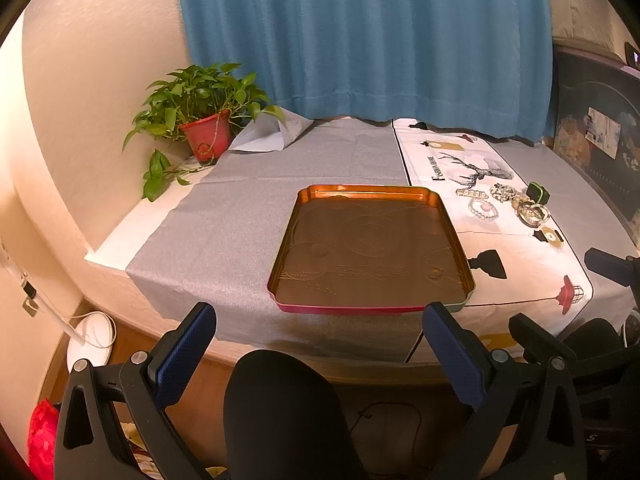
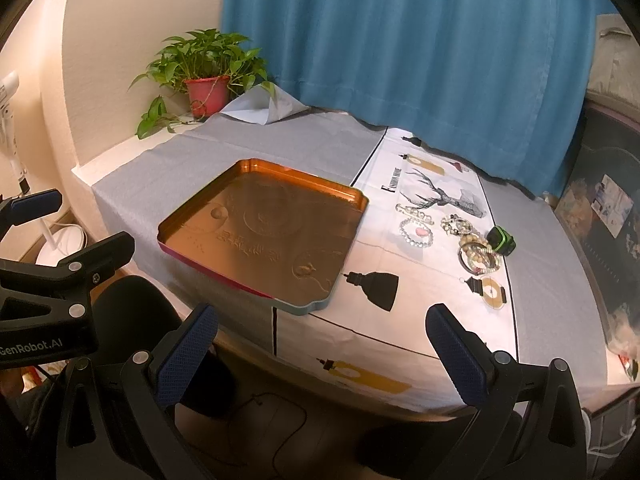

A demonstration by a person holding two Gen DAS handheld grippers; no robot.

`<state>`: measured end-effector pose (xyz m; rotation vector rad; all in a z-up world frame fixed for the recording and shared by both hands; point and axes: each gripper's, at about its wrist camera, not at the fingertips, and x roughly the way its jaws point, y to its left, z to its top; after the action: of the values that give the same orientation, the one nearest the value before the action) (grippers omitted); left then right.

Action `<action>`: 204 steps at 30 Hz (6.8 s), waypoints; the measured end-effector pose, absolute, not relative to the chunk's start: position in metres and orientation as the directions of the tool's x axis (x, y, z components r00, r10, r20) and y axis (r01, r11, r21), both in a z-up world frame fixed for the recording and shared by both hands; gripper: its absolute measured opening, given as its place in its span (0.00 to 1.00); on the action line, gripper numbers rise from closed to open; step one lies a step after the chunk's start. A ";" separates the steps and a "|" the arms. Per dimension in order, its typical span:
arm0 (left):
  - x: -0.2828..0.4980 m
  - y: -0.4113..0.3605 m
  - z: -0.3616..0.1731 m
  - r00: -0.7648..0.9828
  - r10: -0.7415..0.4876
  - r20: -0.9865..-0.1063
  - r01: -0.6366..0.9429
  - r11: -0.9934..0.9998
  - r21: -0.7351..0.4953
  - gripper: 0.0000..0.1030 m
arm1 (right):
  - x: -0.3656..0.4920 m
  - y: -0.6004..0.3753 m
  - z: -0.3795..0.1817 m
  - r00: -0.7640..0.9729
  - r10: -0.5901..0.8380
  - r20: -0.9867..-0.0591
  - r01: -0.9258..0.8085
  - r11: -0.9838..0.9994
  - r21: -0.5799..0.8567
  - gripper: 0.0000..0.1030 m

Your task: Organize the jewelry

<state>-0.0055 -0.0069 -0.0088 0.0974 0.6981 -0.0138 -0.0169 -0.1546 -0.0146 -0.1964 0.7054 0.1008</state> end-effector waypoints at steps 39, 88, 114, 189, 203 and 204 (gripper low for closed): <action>0.123 -0.188 -0.025 0.649 -0.138 -0.748 0.357 0.924 0.139 1.00 | 0.059 -0.396 -0.054 0.737 -0.172 -0.654 0.306 0.947 0.096 1.00; 0.273 -0.274 -0.111 0.359 -0.339 -0.870 0.503 0.855 -0.126 0.01 | 0.166 -0.433 -0.115 0.647 -0.140 -0.750 0.154 0.987 -0.051 0.07; 0.275 -0.273 -0.117 0.380 -0.282 -0.881 0.576 0.817 -0.013 0.05 | 0.132 -0.478 -0.105 0.643 -0.194 -0.741 0.316 0.949 0.026 0.08; 0.154 0.022 -0.013 0.626 -0.339 -0.703 0.254 0.940 -0.227 0.05 | 0.135 -0.154 -0.053 0.577 0.196 -0.793 -0.247 0.967 0.060 0.07; 0.206 0.020 -0.060 0.578 -0.274 -0.768 0.187 0.961 -0.202 0.25 | 0.194 -0.142 -0.087 0.505 0.189 -0.842 -0.228 0.970 0.080 0.19; 0.207 0.020 -0.063 0.572 -0.265 -0.776 0.176 0.964 -0.199 0.38 | 0.196 -0.140 -0.093 0.483 0.171 -0.859 -0.224 0.972 0.067 0.29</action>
<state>0.2066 0.0205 -0.0627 -0.1038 0.9269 -0.2593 0.1965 -0.1404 -0.0926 -0.0567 1.0392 0.2407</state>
